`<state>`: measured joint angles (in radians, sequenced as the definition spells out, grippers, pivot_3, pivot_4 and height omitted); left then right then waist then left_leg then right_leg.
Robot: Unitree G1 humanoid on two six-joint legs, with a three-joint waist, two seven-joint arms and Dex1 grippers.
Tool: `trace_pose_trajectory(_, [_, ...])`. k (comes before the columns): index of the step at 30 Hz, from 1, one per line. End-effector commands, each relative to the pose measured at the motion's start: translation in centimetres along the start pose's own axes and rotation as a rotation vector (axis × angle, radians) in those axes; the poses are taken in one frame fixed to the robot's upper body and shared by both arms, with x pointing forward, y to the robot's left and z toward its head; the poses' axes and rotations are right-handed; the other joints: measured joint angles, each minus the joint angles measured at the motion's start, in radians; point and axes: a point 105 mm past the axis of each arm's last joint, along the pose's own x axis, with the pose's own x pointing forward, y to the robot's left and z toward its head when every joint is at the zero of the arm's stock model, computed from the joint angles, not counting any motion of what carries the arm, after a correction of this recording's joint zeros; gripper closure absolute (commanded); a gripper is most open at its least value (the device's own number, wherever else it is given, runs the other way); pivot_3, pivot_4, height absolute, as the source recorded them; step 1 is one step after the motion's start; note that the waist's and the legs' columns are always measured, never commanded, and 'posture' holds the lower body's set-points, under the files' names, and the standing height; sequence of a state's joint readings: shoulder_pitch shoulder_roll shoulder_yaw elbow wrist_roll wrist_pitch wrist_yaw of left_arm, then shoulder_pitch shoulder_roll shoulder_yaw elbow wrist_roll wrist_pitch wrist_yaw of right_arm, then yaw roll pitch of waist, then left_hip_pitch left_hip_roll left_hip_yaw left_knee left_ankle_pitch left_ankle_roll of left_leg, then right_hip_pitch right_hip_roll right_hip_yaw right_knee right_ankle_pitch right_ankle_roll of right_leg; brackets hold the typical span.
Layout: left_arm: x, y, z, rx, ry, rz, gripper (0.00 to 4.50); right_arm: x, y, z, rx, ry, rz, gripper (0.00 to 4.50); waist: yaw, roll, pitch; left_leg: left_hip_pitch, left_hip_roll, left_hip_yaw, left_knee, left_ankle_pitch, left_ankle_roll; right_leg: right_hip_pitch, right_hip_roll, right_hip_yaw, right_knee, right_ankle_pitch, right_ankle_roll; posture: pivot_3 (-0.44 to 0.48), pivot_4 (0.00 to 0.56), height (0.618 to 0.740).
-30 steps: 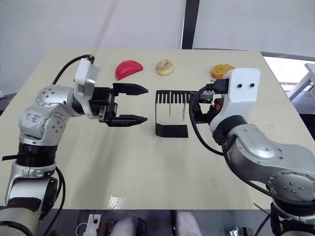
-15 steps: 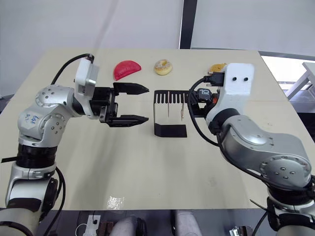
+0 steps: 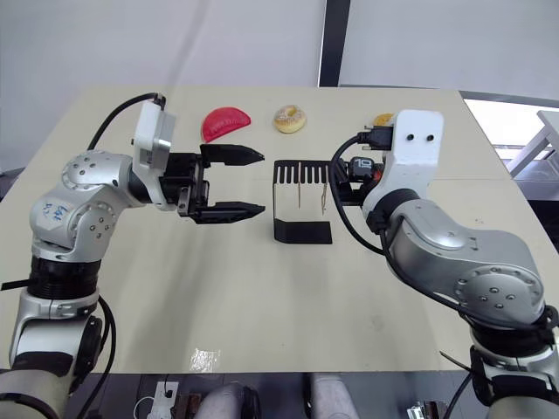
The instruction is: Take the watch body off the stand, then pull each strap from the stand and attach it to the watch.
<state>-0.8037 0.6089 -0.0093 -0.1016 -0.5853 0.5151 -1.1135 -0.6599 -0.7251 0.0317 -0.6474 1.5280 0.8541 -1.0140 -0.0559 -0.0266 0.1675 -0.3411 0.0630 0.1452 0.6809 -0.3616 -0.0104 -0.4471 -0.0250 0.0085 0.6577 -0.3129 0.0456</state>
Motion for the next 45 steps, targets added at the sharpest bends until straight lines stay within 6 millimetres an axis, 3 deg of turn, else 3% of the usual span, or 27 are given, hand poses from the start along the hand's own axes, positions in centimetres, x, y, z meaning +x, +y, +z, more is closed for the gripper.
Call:
trace_pose_trajectory(1, [-0.2,0.0,1.1,0.042,-0.019,0.014,0.03,-0.1,0.3,1.1,-0.013,-0.050,0.010,0.00,0.000,0.000,0.000,0.000,0.000,0.000,0.000,0.000,0.000,0.000,0.000,0.000,0.000,0.000,0.000,0.000,0.150,0.737])
trace_pose_trajectory(14, [-0.1,0.0,1.4,0.052,-0.023,0.015,0.03,0.0,0.3,0.7,-0.006,-0.041,0.014,0.00,0.000,0.000,0.000,0.000,0.000,0.000,0.000,0.000,0.000,0.000,0.000,0.000,0.000,0.000,0.000,0.000,0.150,0.737])
trace_pose_trajectory(15, [-0.1,0.0,1.4,0.052,-0.023,0.016,0.00,0.0,0.3,0.8,-0.011,-0.044,0.016,0.51,0.000,0.000,0.000,0.000,0.000,0.000,0.000,0.000,0.000,0.000,0.000,0.000,0.000,0.000,0.000,0.000,0.150,0.737])
trace_pose_trajectory(28, [0.0,0.0,1.4,0.052,-0.025,0.021,0.00,0.1,0.1,0.7,-0.015,-0.042,0.009,0.51,0.000,0.000,0.000,-0.001,0.000,0.000,0.000,0.000,0.000,0.000,0.000,0.000,-0.001,0.000,0.000,0.000,0.150,0.737])
trace_pose_trajectory(31, [0.0,0.1,1.4,0.053,-0.025,0.021,0.00,0.1,0.1,0.6,-0.009,-0.040,0.004,1.40,0.000,0.000,0.000,-0.001,0.000,0.000,0.000,0.000,0.000,0.000,0.000,0.000,-0.001,0.000,0.000,0.000,0.150,0.737])
trace_pose_trajectory(34, [0.0,0.1,1.4,0.053,-0.026,0.019,0.00,0.1,0.1,0.7,-0.017,-0.046,0.004,2.82,0.000,0.000,0.000,-0.001,0.000,0.000,0.000,0.000,0.000,0.000,0.000,0.000,-0.001,0.000,0.000,0.000,0.150,0.737])
trace_pose_trajectory(45, [0.0,0.3,1.4,0.057,-0.029,0.022,0.00,-0.6,0.4,2.1,-0.027,-0.083,0.040,2.90,0.000,0.000,0.000,-0.001,0.000,0.000,0.000,0.000,0.000,0.000,0.000,0.000,-0.001,0.000,0.000,0.000,0.150,0.737])
